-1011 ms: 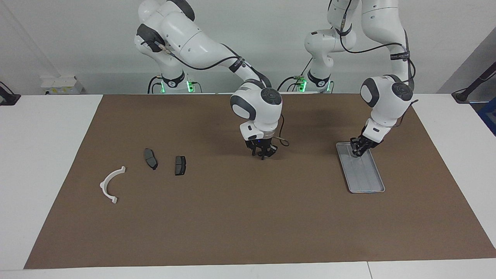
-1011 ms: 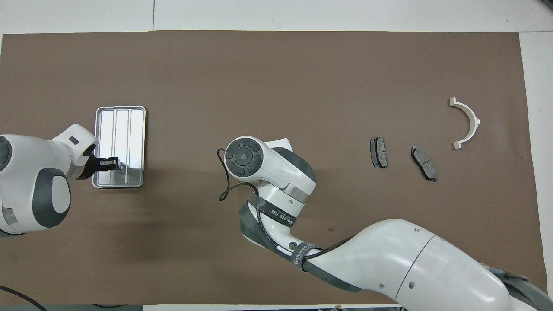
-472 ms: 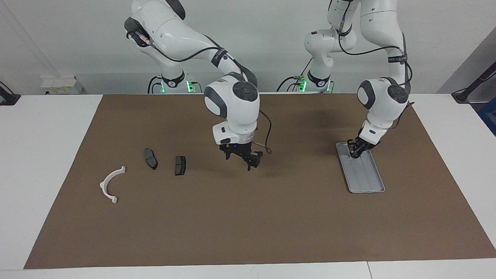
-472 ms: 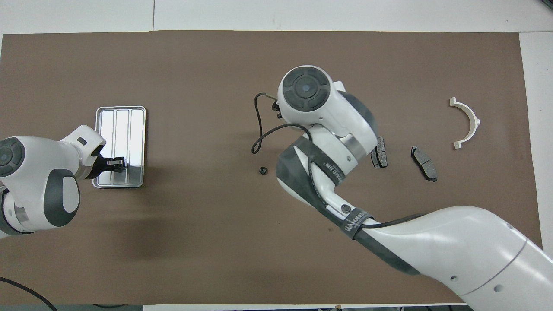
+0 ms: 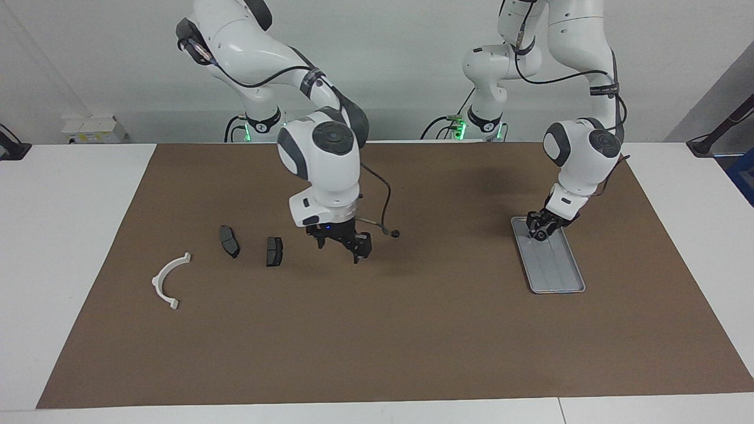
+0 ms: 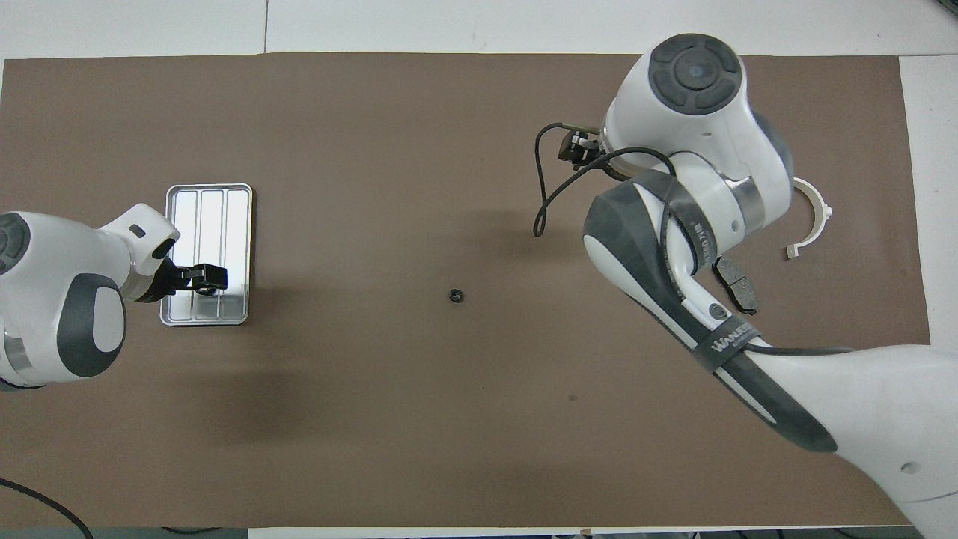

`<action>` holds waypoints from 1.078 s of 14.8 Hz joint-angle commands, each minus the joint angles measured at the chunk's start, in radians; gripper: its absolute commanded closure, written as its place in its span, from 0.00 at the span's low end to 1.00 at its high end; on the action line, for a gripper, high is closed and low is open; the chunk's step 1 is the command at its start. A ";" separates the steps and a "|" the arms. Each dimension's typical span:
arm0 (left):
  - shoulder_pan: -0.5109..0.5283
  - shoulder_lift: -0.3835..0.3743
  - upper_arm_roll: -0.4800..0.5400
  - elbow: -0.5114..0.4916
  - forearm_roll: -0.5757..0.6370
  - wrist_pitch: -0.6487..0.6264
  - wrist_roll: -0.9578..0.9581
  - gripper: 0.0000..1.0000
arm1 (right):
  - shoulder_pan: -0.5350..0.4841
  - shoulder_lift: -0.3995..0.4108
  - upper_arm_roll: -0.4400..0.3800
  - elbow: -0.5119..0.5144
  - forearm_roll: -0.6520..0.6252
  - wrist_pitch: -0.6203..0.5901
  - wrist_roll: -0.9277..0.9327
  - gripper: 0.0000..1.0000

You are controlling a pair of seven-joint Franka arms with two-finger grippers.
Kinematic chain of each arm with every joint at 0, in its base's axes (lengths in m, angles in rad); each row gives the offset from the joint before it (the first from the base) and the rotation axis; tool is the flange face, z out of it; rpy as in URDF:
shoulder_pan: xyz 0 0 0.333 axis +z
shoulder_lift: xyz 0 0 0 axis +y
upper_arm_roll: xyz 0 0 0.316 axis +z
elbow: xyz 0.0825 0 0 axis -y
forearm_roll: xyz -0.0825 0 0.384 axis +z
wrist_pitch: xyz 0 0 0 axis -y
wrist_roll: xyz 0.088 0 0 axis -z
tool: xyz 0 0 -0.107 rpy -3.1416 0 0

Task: Pick bearing gear from pile to tray
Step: 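Release the bearing in the tray while the right gripper withdraws, then grasp the second bearing with the left gripper and lift it toward the tray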

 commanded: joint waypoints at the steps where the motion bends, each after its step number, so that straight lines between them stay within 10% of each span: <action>1: -0.174 0.042 0.012 0.109 -0.002 -0.040 -0.237 0.00 | -0.057 -0.020 0.015 -0.019 0.018 -0.017 -0.148 0.00; 10: -0.555 0.157 0.009 0.136 -0.005 0.140 -0.687 0.00 | -0.134 -0.063 0.000 -0.028 0.044 -0.034 -0.401 0.00; 16: -0.580 0.248 0.011 0.130 -0.004 0.250 -0.703 0.01 | 0.109 -0.185 -0.396 -0.054 0.300 -0.050 -0.631 0.00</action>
